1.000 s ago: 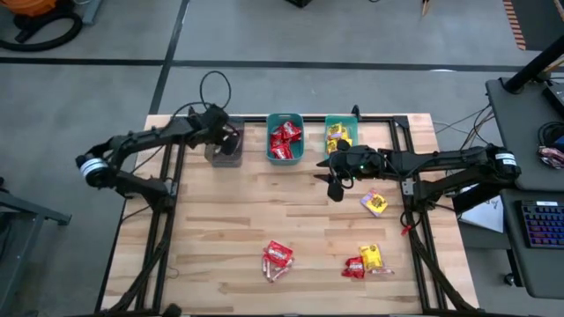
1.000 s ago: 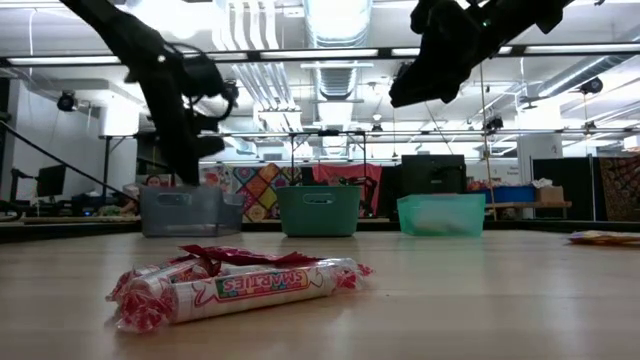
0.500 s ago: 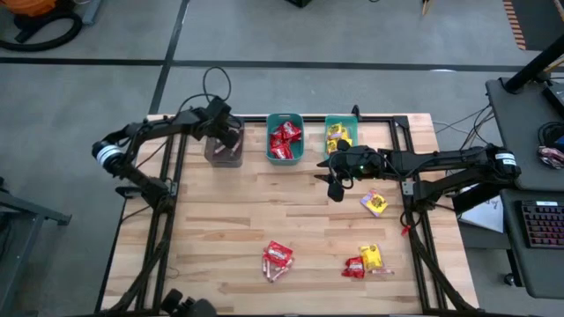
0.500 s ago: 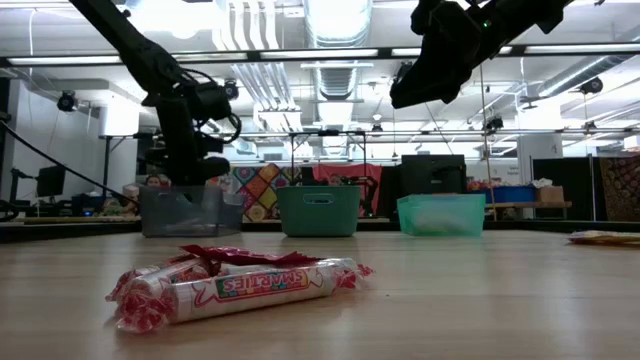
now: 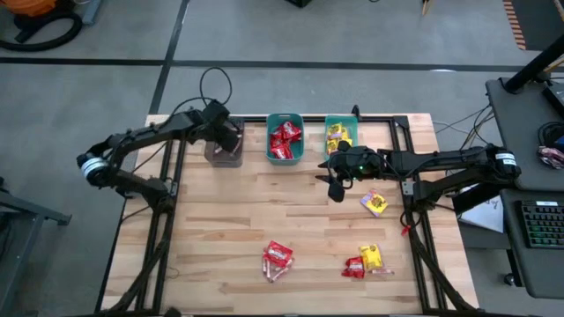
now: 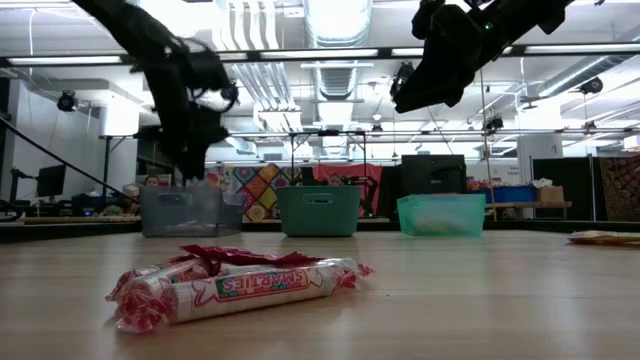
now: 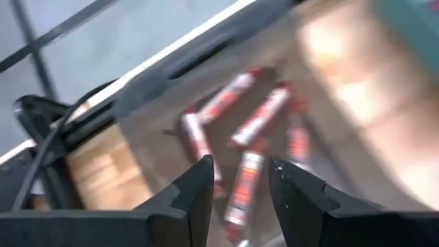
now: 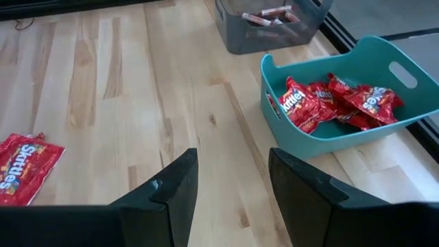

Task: Sort candy
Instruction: Put the yellow candy on the light green bin

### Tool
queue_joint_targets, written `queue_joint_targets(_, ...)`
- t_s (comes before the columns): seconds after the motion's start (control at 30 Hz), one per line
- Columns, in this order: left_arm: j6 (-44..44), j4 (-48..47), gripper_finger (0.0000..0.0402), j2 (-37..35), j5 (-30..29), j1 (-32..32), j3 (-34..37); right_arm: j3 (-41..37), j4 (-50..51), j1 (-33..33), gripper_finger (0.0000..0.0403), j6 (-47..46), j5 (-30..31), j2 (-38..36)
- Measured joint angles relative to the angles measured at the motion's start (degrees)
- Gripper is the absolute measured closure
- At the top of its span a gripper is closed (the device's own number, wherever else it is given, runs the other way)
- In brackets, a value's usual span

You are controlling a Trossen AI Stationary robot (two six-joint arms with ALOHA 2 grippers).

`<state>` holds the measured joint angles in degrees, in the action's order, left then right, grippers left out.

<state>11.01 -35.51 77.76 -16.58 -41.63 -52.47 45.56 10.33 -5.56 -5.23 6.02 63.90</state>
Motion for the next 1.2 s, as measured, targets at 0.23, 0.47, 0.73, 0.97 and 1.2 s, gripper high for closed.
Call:
queue_joint_targets(0.23,4.48,-0.15,0.0288,-6.52,0.73,13.52,0.04,-0.09,-0.25,0.00,0.0232,-0.37,0.00,0.00)
queue_joint_targets(0.47,5.02,0.02,0.0289,-7.89,0.75,28.18,0.04,-0.42,0.41,0.00,0.0232,-3.61,-0.04,0.00)
queue_joint_targets(0.73,5.06,3.43,0.0289,-7.35,1.43,40.93,0.11,1.64,13.22,0.27,0.0232,-16.43,-9.79,0.00)
queue_joint_targets(0.97,6.24,7.13,0.0289,-6.03,2.32,47.85,0.13,1.64,23.73,3.17,0.0232,-29.33,-13.71,0.00)
queue_joint_targets(1.2,9.87,7.19,0.0289,-3.38,2.28,52.28,0.13,1.30,45.23,5.99,0.0245,-42.93,-6.02,0.00)
